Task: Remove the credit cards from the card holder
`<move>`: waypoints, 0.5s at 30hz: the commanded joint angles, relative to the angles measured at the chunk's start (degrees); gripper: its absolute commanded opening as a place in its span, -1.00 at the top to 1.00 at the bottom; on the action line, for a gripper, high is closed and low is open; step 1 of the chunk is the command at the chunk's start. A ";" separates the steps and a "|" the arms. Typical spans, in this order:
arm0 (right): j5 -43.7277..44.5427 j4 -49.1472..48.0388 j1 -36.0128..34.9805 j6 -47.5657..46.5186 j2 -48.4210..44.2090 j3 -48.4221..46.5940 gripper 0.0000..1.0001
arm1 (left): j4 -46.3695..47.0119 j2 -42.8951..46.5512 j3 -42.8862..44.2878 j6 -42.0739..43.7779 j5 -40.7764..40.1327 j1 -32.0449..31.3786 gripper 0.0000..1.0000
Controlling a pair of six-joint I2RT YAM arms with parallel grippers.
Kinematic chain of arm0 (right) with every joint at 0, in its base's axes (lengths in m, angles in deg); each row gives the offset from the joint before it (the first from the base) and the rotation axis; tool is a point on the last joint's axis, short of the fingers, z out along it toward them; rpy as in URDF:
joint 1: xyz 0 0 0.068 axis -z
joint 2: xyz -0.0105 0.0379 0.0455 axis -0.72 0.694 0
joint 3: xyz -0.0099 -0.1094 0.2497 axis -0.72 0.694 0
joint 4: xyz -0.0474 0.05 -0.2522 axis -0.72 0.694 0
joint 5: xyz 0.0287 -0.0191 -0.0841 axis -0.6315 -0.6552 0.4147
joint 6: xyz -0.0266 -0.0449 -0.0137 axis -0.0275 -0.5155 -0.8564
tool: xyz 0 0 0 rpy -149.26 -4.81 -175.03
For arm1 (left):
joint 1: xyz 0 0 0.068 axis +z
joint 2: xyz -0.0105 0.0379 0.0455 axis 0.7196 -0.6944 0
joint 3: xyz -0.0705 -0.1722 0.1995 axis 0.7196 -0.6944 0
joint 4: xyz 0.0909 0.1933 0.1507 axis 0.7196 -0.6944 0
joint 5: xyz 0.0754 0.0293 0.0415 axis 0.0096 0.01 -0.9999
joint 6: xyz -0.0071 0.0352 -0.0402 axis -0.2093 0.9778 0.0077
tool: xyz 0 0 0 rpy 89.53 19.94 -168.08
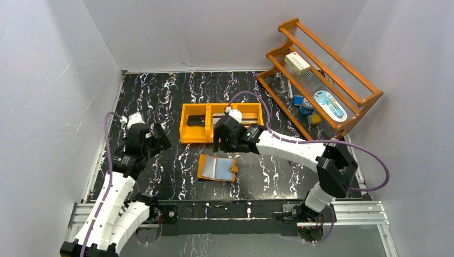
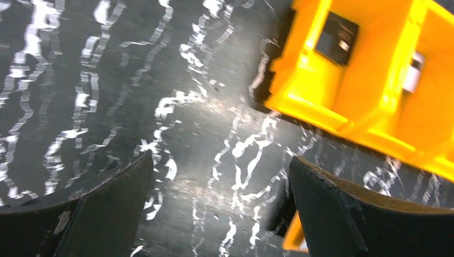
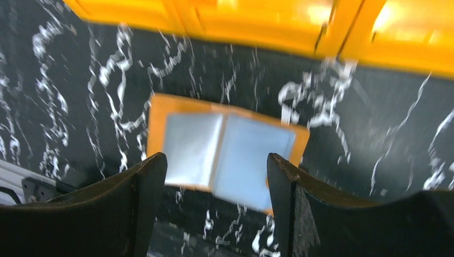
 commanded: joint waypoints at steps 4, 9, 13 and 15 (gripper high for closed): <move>7.05 11.16 -8.91 21.53 0.82 2.50 -0.62 | 7.81 -4.11 -3.29 -1.82 26.15 0.27 -0.91; 6.52 12.10 -11.64 24.33 5.68 0.11 -0.64 | 12.08 -7.31 -6.69 -2.60 35.70 0.17 -0.84; 11.71 20.48 -12.57 27.55 10.71 -4.53 -0.69 | 12.91 -9.88 -8.96 -2.51 40.94 0.14 -0.81; 12.25 20.40 -12.55 27.87 11.22 -4.33 -0.70 | 13.75 -10.36 -9.92 -2.97 42.69 0.17 -0.79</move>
